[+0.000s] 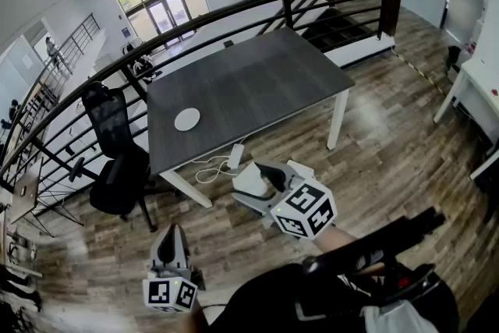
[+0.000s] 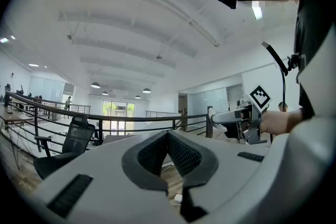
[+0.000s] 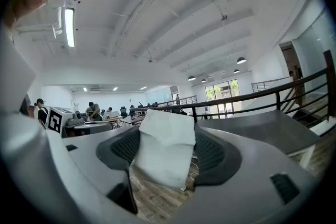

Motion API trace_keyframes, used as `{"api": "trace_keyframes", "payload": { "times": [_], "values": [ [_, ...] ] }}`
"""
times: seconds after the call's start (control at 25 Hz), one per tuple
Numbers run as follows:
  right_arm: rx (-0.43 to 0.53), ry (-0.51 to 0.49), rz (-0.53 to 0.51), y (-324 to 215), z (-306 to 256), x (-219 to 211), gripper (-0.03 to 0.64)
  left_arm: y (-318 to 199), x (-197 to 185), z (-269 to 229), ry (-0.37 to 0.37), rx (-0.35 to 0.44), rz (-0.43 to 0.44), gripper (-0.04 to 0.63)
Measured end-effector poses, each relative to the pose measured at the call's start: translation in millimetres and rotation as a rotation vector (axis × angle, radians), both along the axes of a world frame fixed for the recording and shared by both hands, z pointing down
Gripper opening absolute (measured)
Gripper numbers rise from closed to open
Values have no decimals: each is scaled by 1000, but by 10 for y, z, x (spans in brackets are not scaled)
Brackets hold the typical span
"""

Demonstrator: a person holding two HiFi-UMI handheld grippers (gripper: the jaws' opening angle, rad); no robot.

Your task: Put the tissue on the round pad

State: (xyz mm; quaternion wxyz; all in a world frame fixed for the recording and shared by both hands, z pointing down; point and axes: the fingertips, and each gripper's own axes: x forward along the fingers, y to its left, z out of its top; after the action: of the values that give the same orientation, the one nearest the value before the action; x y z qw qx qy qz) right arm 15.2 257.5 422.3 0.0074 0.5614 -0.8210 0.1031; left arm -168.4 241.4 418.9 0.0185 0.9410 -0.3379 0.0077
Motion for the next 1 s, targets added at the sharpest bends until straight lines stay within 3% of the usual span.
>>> {"api": "trace_keyframes", "payload": {
  "times": [0.24, 0.6, 1.0],
  "values": [
    [1, 1, 2, 3, 11, -3, 328, 26, 17, 14, 8, -9, 12, 5],
    [29, -17, 13, -1, -64, 20, 328, 76, 72, -88, 39, 42, 37, 5],
    [22, -6, 0, -37, -39, -68, 328, 71, 80, -9, -8, 25, 71, 5]
  ]
}}
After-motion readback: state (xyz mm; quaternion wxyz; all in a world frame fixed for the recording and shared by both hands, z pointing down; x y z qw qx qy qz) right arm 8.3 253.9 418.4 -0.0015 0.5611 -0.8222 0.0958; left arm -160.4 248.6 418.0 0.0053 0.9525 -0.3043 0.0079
